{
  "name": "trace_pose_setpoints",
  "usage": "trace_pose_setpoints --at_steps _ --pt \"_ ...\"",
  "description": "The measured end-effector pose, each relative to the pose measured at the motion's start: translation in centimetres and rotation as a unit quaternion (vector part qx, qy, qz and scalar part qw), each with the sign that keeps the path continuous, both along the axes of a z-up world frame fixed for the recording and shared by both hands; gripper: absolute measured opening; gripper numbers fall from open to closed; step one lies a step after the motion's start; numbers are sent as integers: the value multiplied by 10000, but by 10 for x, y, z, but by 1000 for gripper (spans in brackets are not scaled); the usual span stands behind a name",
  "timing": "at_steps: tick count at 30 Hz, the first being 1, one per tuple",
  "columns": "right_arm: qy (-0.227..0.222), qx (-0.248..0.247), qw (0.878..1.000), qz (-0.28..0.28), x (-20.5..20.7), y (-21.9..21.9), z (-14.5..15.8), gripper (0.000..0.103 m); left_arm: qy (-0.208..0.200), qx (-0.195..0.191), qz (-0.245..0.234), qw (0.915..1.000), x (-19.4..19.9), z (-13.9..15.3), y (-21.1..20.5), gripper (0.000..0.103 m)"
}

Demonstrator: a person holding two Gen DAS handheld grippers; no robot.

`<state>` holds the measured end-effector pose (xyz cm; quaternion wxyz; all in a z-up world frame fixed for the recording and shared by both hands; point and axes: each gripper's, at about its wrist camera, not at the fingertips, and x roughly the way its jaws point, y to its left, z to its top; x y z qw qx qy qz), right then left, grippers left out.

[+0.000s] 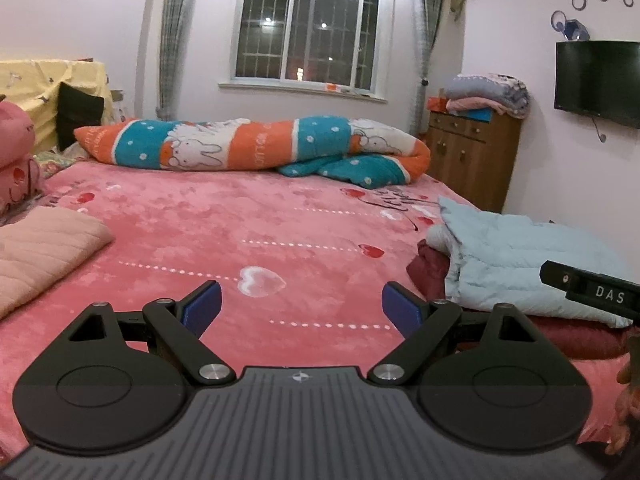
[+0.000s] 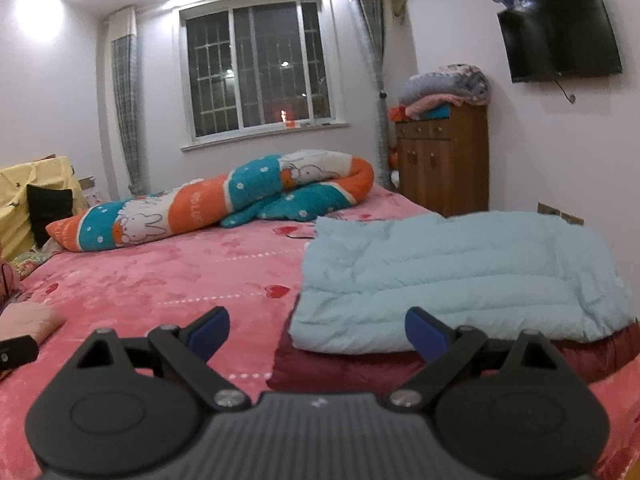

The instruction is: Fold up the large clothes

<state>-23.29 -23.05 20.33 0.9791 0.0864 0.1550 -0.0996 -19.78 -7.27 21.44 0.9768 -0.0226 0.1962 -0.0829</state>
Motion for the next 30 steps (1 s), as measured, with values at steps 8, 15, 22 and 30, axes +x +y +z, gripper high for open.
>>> trace_pose_setpoints --at_steps 8,15,22,30 --pt "-108 -196 9997 130 -3 18 3 96 -169 -11 169 9997 -1 1 -1 103" --pt "-213 -310 9993 48 -5 21 5 97 -195 -81 224 9995 2 0 -3 103" --pt "-274 -348 9986 -298 -14 6 4 97 -157 -158 -70 9997 7 3 -21 103" --pt "-410 -333 9948 -867 -35 -25 11 97 -289 -159 -660 9973 2 10 -53 103"
